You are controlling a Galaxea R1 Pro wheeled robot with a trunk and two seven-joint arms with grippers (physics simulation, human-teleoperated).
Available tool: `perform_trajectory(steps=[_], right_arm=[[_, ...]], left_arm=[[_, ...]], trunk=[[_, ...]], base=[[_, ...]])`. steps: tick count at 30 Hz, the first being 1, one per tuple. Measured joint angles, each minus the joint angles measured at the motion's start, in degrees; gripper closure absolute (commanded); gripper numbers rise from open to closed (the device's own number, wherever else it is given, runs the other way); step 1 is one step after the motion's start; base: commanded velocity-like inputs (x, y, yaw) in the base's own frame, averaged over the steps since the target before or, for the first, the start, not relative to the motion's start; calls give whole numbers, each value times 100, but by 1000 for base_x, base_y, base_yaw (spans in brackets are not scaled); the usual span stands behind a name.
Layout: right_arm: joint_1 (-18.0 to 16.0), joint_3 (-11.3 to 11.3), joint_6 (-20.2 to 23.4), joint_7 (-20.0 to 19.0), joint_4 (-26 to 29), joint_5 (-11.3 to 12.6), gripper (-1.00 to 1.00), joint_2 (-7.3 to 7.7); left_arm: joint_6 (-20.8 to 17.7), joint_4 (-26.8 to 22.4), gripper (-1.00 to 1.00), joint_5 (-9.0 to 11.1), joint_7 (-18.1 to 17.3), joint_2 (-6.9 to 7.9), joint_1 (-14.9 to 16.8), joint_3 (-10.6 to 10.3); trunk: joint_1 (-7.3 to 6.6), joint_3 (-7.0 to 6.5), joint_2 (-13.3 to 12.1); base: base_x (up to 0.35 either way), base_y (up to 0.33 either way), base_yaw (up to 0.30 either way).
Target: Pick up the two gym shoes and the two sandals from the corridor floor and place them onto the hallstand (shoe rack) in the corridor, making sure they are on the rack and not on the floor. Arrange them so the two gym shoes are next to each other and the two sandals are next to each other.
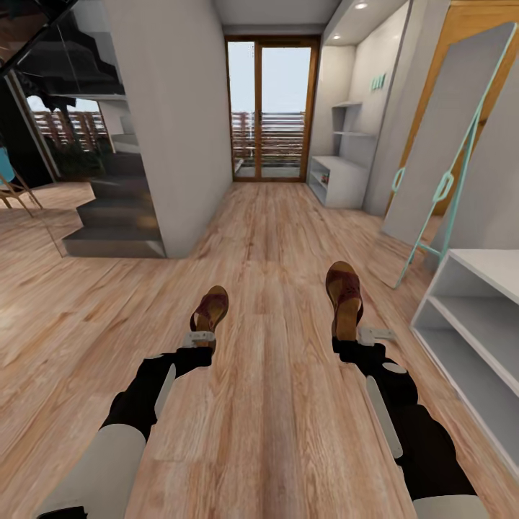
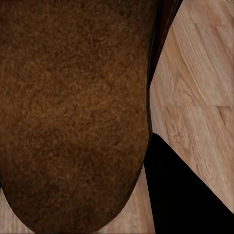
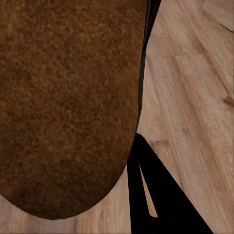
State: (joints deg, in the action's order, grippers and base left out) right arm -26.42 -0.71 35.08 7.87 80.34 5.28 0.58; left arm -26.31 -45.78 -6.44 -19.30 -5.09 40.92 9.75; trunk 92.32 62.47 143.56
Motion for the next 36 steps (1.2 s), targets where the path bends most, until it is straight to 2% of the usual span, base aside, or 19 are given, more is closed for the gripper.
perform_trajectory(steps=[36], right_arm=[[0,0,0,-3,0,2,100,0]], left_arm=[[0,2,100,0,0,0,0,-1]], trunk=[[0,0,0]], base=[[347,0,0]])
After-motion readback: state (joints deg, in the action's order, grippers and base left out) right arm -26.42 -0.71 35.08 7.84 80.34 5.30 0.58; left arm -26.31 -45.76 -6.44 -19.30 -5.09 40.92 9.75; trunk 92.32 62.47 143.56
